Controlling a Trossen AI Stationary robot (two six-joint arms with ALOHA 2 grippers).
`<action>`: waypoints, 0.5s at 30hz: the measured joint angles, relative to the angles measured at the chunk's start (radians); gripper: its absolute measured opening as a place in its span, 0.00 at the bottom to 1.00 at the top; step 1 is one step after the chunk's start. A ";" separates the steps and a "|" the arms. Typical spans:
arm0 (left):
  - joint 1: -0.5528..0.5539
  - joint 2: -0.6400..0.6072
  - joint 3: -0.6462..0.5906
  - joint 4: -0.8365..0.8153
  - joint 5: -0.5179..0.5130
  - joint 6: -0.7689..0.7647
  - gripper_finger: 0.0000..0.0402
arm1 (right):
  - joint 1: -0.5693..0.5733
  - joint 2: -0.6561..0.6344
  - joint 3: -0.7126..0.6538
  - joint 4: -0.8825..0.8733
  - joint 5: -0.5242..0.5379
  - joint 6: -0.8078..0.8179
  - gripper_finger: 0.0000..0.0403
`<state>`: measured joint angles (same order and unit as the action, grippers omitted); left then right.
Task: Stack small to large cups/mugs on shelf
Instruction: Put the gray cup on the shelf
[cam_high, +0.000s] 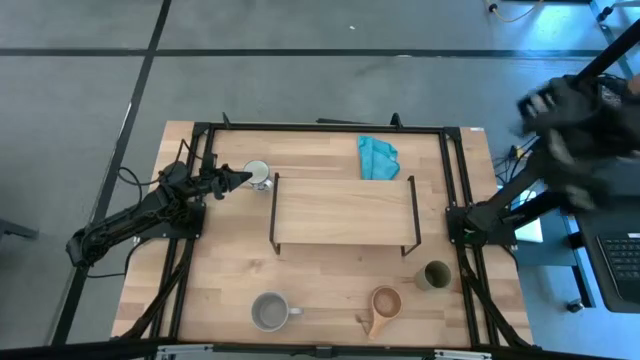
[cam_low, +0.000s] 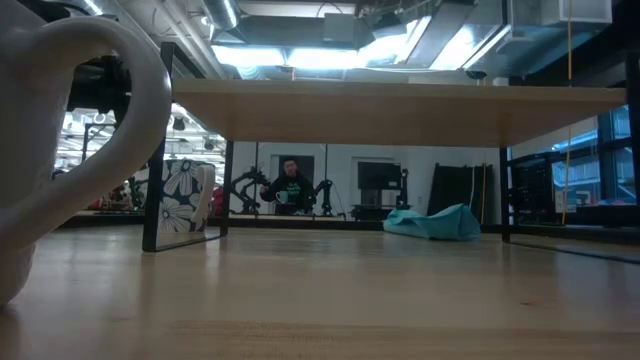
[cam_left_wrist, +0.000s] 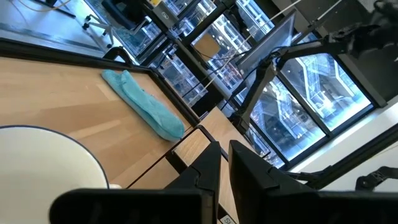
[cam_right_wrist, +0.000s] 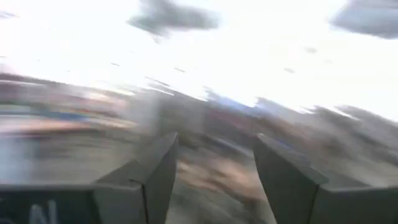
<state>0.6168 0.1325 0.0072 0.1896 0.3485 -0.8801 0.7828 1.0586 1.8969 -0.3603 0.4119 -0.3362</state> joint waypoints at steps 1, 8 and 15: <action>0.000 0.000 0.000 0.000 0.000 0.000 0.07 | -0.008 -0.010 0.000 -0.009 -0.146 -0.007 0.53; 0.000 0.000 0.000 -0.001 0.000 0.000 0.07 | -0.026 -0.084 -0.001 -0.225 -0.230 0.022 0.53; 0.000 0.000 0.000 -0.001 0.000 0.000 0.07 | -0.027 -0.117 -0.001 -0.351 -0.268 0.256 0.53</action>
<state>0.6167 0.1324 0.0073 0.1886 0.3485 -0.8799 0.7563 0.9413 1.8956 -0.7111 0.1439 -0.0797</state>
